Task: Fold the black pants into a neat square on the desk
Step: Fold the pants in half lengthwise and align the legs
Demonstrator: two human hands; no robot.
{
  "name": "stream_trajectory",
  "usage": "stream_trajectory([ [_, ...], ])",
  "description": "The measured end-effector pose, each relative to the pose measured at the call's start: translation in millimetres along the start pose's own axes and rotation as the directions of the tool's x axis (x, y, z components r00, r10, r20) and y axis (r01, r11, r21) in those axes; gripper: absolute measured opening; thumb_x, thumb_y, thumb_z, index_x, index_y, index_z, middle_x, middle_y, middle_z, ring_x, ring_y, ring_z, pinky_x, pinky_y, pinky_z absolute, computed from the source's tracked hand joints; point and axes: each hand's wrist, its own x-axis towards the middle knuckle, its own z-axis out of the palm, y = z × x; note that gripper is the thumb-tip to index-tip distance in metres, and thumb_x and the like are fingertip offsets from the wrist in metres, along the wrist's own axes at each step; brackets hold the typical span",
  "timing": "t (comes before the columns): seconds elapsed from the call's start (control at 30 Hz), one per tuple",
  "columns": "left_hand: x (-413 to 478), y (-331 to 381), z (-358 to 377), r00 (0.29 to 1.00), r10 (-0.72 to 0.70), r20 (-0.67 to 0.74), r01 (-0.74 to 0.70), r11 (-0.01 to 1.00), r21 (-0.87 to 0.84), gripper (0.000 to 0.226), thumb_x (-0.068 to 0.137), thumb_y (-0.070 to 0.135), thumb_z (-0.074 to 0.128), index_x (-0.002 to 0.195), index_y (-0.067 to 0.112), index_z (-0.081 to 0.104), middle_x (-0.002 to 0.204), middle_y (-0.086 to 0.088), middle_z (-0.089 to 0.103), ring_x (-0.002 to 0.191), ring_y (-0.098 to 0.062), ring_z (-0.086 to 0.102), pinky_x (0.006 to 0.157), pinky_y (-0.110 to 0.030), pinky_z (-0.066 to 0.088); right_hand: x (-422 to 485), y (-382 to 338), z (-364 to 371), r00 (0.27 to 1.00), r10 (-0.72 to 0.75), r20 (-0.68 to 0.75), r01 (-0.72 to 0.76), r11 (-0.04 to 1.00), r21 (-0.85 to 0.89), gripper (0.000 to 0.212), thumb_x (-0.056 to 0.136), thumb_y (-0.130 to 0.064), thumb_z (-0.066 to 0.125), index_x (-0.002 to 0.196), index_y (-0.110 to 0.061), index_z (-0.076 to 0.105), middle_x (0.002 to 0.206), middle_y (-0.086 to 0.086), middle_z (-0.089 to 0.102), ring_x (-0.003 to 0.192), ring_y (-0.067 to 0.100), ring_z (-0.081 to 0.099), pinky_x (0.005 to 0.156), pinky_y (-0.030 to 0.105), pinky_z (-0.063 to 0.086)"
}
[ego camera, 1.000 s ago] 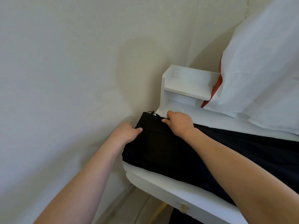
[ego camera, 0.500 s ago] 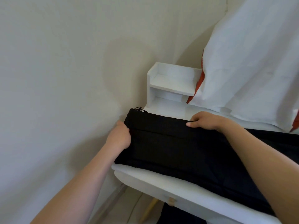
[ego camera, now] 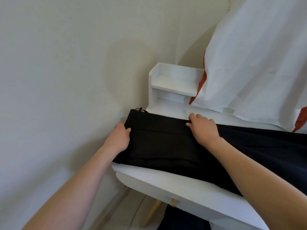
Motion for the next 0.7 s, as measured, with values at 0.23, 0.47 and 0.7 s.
stream_trajectory([
  [0.23, 6.4, -13.5, -13.2, 0.962, -0.197, 0.191, 0.222, 0.968, -0.118, 0.047, 0.091, 0.054, 0.049, 0.095, 0.009, 0.062, 0.090, -0.007, 0.064, 0.082, -0.025, 0.061, 0.067, -0.034, 0.043, -38.6, -60.9, -21.4, 0.993, -0.087, 0.084, 0.066, 0.973, 0.222, 0.078, 0.086, -0.073, 0.016, 0.148, -0.027, 0.029, 0.153, 0.007, 0.033, 0.143, 0.028, 0.024, 0.113, 0.057, 0.020],
  [0.47, -1.0, -14.2, -9.0, 0.998, -0.030, -0.053, 0.034, 0.997, 0.073, 0.043, 0.099, 0.047, 0.038, 0.088, 0.009, 0.054, 0.073, -0.003, 0.055, 0.062, -0.015, 0.049, 0.052, -0.030, 0.032, -76.8, -84.6, 4.5, 0.944, -0.266, 0.193, 0.229, 0.954, 0.196, 0.084, 0.081, -0.079, -0.005, 0.153, -0.037, 0.000, 0.164, -0.003, -0.003, 0.149, 0.021, -0.009, 0.117, 0.051, -0.009],
  [0.7, 0.7, -10.4, -4.5, 0.998, -0.063, 0.009, 0.062, 0.992, 0.109, 0.045, 0.100, 0.046, 0.034, 0.095, 0.007, 0.055, 0.073, -0.004, 0.054, 0.064, -0.019, 0.050, 0.060, -0.034, 0.036, -75.2, -83.8, -4.5, 0.951, -0.133, 0.281, 0.091, 0.983, 0.157, 0.084, 0.083, -0.077, 0.001, 0.154, -0.031, -0.004, 0.163, 0.002, -0.008, 0.148, 0.029, -0.011, 0.115, 0.056, -0.007],
])
